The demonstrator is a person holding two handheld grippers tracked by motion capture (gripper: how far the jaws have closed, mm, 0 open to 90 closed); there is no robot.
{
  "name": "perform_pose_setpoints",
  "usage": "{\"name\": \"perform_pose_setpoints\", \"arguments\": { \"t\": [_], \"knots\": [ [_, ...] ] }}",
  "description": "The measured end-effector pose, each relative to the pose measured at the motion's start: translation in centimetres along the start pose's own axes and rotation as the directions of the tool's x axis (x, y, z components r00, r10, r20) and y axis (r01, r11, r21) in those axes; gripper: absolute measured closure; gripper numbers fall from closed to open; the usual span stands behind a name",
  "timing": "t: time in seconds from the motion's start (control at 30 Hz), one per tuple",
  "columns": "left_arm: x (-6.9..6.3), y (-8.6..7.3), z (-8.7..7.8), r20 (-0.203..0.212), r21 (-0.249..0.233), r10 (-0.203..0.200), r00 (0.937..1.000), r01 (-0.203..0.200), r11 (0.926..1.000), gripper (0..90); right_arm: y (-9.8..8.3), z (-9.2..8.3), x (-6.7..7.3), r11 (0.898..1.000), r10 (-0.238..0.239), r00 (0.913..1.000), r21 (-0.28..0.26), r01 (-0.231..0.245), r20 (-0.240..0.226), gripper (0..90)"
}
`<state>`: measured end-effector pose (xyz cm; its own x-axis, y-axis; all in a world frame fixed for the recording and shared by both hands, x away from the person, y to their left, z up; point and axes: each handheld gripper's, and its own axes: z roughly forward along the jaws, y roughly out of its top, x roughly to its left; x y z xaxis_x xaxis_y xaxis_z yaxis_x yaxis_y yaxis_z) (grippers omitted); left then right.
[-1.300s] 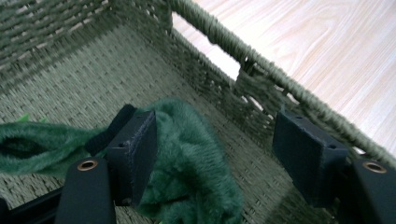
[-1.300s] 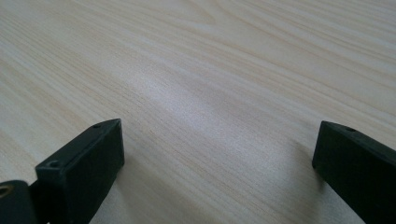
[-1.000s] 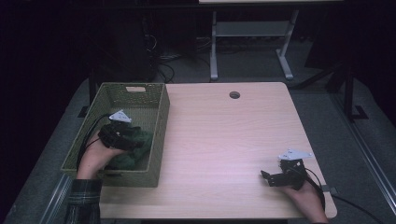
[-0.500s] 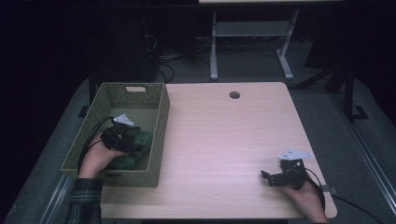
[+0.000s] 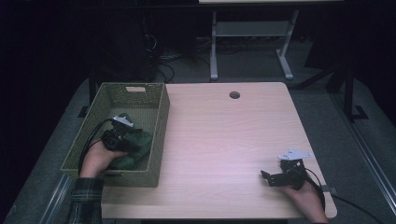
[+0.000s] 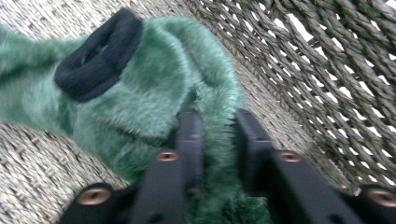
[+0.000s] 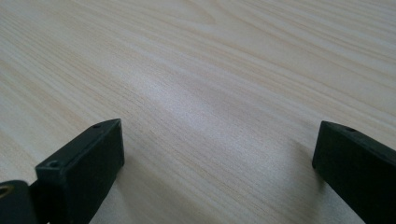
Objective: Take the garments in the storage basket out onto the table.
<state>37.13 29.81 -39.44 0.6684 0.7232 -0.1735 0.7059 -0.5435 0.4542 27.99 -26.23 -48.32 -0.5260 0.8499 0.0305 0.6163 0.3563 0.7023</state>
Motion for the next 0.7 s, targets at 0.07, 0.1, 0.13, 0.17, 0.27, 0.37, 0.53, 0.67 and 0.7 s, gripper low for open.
{"name": "perform_pose_setpoints", "arguments": {
  "t": [0.07, 0.1, 0.13, 0.17, 0.27, 0.37, 0.53, 0.67, 0.7],
  "knots": [
    [0.0, 0.0, -0.3, 0.002, -0.008, -0.007, 1.0000, 0.007, 0.9999, 81.6, 0.0, 0.0, 0.0, 1.000, 0.000, 1.0000, 0.000, 0.000, 0.000, 1.7],
    [0.0, 0.0, -0.4, 0.000, -0.008, -0.006, 1.0000, 0.006, 1.0000, 82.3, 0.0, 0.0, 0.0, 1.000, 0.000, 1.0000, -0.001, 0.000, 0.000, 1.7],
    [0.0, 0.0, -0.6, -0.004, -0.012, -0.004, 1.0000, 0.004, 0.9999, 82.6, 0.0, 0.0, 0.0, 1.000, 0.000, 1.0000, 0.000, 0.000, 0.000, 1.7],
    [0.0, 0.0, -0.8, -0.008, -0.024, -0.012, 0.9999, 0.012, 0.9996, 82.7, 0.0, 0.0, 0.0, 1.000, 0.001, 1.0000, 0.000, -0.001, 0.000, 1.7],
    [0.1, 0.1, -1.4, -0.019, -0.039, -0.015, 0.9997, 0.015, 0.9992, 82.9, 0.0, 0.0, 0.0, 1.000, 0.000, 1.0000, 0.000, 0.000, 0.000, 1.7],
    [0.0, 0.1, -2.0, -0.029, -0.061, -0.019, 0.9994, 0.017, 0.9980, 83.3, 0.0, 0.0, 0.0, 1.000, 0.000, 1.0000, 0.000, 0.000, 0.000, 1.7],
    [-0.4, 0.3, -3.2, -0.055, -0.106, -0.018, 0.9983, 0.012, 0.9943, 83.9, 0.0, 0.0, 0.0, 1.000, 0.000, 1.0000, -0.001, 0.000, 0.000, 1.7],
    [-0.6, 0.4, -4.2, -0.075, -0.139, -0.023, 0.9969, 0.012, 0.9903, 84.4, 0.0, 0.0, 0.0, 1.000, -0.001, 1.0000, -0.001, 0.001, 0.000, 1.7],
    [-0.6, 0.5, -4.4, -0.078, -0.145, -0.020, 0.9968, 0.008, 0.9894, 84.4, 0.0, 0.0, 0.0, 1.000, 0.000, 1.0000, 0.000, 0.000, 0.000, 1.7]
  ]
}}
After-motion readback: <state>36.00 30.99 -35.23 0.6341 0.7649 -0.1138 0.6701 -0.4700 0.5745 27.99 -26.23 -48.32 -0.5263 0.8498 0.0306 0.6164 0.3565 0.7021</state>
